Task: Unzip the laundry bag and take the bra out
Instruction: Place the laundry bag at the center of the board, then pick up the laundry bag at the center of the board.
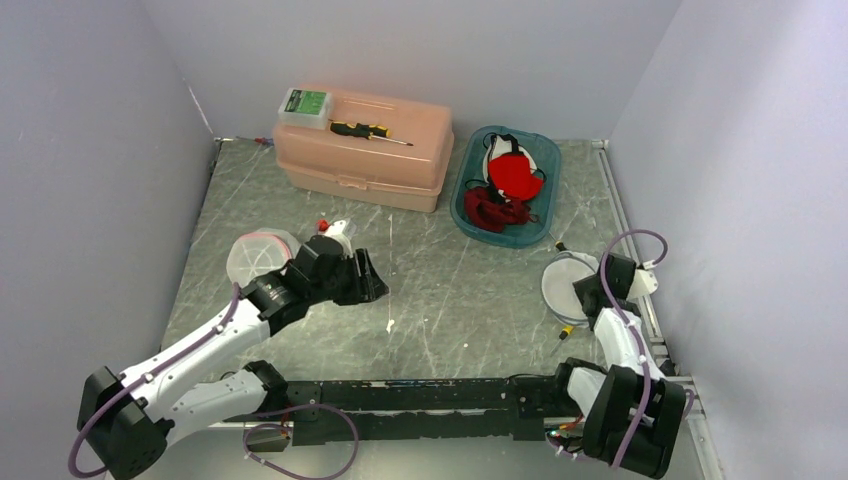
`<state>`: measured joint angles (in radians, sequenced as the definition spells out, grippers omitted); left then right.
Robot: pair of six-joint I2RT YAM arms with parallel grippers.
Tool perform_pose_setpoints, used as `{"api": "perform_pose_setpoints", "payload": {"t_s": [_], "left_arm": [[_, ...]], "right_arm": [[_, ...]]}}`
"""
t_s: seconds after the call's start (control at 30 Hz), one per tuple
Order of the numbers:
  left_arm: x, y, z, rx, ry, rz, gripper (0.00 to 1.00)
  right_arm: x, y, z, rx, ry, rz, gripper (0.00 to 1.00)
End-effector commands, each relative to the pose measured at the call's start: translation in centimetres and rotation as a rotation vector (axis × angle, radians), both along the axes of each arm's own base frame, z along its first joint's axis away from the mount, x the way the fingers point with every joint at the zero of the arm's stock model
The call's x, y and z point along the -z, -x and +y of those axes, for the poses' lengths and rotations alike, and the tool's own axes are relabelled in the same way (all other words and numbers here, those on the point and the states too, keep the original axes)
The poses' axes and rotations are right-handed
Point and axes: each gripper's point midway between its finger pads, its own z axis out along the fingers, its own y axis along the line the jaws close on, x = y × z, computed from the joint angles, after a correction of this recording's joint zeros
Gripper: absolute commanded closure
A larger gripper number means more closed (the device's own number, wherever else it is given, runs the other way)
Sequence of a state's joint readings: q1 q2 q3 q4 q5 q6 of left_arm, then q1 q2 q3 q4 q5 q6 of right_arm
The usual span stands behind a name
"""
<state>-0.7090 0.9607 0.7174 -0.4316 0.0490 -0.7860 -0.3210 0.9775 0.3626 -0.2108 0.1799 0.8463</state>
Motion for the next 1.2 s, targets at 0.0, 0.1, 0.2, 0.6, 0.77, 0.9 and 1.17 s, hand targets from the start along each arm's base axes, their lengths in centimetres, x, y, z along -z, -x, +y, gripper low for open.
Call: {"api": "perform_pose_setpoints", "payload": {"t_s": [0.0,0.1,0.2,0.6,0.77,0.9,1.17], "left_arm": [[-0.8,-0.1,0.8,-0.013,-0.012,-0.05,0.43],[-1.1,-0.1,1.0,-0.014,-0.014,-0.057,0.43],[-1.5,0.0,0.9,-0.011,-0.009,-0.06,0.43],[-2.7,0.2,2.6,-0.064,-0.043,-0.077,0.43],[-3.0,-0.1,5.0,-0.152,-0.11,-0.11,0.43],[-3.2,-0.8,7.9,-0.276,-0.194,-0.143,0.38],[-5.5,-1.0,11.2,-0.41,-0.262,-0.186,0.33]], "right_arm": [[-0.2,-0.7,-0.8,0.009,0.011,-0.045,0.65],[-1.7,-1.2,-0.4,-0.018,0.016,-0.1,0.55],[-4.1,-1.7,0.2,-0.046,0.021,-0.165,0.4],[-18.8,-3.4,5.0,-0.216,0.136,-0.451,0.24],[-24.6,-3.9,13.8,-0.566,0.147,-0.609,0.26],[-25.3,-3.4,23.8,-0.91,0.139,-0.646,0.27],[-19.2,-0.3,43.3,-1.483,0.018,-0.613,0.23]]}}
